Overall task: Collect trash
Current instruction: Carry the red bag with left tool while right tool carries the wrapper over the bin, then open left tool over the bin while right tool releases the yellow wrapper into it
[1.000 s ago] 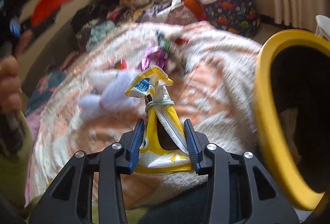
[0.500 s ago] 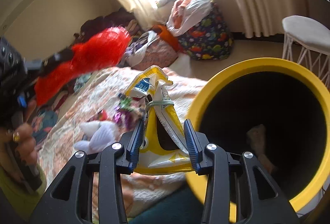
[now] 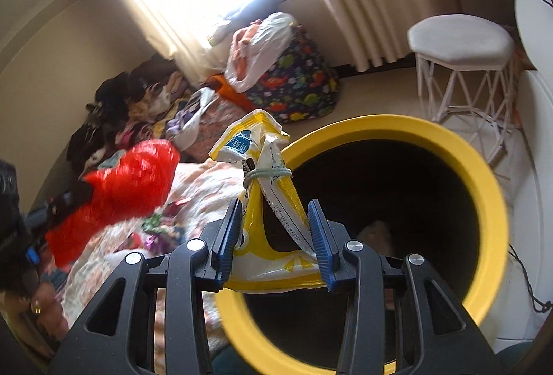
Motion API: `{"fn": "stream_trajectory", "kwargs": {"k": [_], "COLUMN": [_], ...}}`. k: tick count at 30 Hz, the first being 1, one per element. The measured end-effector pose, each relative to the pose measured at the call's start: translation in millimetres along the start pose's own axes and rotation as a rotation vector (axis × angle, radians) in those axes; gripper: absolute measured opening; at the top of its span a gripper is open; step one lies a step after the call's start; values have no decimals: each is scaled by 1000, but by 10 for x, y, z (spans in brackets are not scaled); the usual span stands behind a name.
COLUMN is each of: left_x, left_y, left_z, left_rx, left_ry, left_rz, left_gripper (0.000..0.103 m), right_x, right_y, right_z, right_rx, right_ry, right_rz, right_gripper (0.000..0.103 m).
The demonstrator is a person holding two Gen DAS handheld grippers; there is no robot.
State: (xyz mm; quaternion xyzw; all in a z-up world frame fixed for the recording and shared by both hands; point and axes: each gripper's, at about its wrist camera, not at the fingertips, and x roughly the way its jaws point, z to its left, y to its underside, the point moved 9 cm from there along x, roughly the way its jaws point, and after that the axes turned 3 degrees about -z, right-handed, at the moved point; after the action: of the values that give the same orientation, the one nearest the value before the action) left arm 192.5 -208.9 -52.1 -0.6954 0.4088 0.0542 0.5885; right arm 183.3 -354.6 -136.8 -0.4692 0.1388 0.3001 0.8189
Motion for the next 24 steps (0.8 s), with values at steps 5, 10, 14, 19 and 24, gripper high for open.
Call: {"fn": "stream_trajectory", "kwargs": {"k": [5, 10, 14, 19, 24], "left_x": [202, 397, 534, 673, 617], "left_y": [162, 345, 441, 512, 503], "left_z": [-128, -209, -278, -256, -159], "left_rx": [20, 35, 51, 64, 63], "left_ry": [13, 21, 30, 11, -43], "left_rz": [45, 98, 120, 126, 93], "left_gripper": [15, 16, 16, 62, 92], "right_x": [-40, -80, -65, -110, -127], "right_y": [-20, -10, -21, -54, -62], "right_z": [-238, -396, -483, -555, -541], "right_rx": [57, 100, 137, 159, 111], "right_ry": [25, 49, 62, 93, 134], "right_rz": [-8, -10, -7, -35, -52], "right_gripper": [38, 38, 42, 66, 73]}}
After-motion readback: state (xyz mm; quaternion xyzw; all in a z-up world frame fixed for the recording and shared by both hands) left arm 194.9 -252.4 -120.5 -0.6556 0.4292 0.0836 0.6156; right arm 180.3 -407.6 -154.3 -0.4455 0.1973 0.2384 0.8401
